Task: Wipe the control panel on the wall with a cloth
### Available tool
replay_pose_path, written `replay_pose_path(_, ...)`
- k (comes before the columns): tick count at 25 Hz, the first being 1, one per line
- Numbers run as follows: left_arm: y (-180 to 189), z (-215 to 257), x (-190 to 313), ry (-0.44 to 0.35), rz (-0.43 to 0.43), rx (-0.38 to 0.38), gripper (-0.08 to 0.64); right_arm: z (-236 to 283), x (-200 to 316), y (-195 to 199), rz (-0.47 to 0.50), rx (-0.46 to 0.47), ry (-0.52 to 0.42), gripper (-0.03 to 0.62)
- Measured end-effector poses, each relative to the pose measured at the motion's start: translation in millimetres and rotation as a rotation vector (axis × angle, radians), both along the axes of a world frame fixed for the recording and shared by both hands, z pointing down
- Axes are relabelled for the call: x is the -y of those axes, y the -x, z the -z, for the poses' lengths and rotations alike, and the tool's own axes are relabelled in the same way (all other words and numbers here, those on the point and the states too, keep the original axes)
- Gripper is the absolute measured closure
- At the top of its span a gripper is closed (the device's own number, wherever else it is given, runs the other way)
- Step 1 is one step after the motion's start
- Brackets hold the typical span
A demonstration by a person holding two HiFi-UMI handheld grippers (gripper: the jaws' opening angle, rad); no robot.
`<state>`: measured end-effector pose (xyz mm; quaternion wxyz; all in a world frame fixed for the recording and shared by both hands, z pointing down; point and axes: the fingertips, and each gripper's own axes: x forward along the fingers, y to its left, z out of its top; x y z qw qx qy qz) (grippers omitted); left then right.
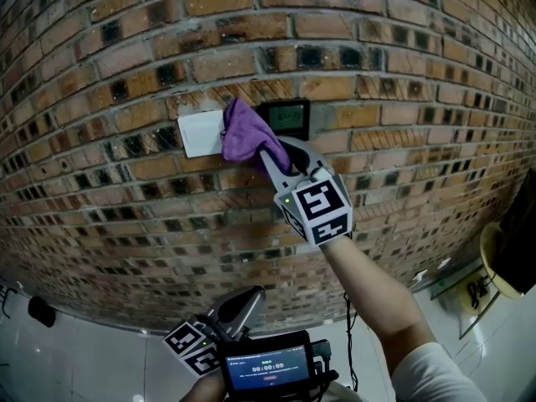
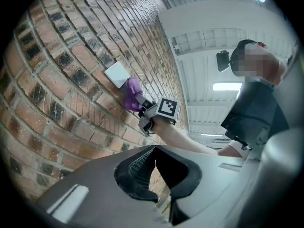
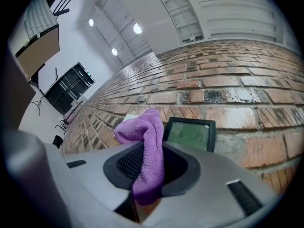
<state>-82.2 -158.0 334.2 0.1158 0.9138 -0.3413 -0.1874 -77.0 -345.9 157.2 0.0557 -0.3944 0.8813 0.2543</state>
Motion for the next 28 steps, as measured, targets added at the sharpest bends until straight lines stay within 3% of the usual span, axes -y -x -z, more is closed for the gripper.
replay_pose_path(28, -18, -4, 5, 0.009, -0.041, 0.000, 0.572, 18, 6, -102, -0.166, 0.084, -0.044, 0.494)
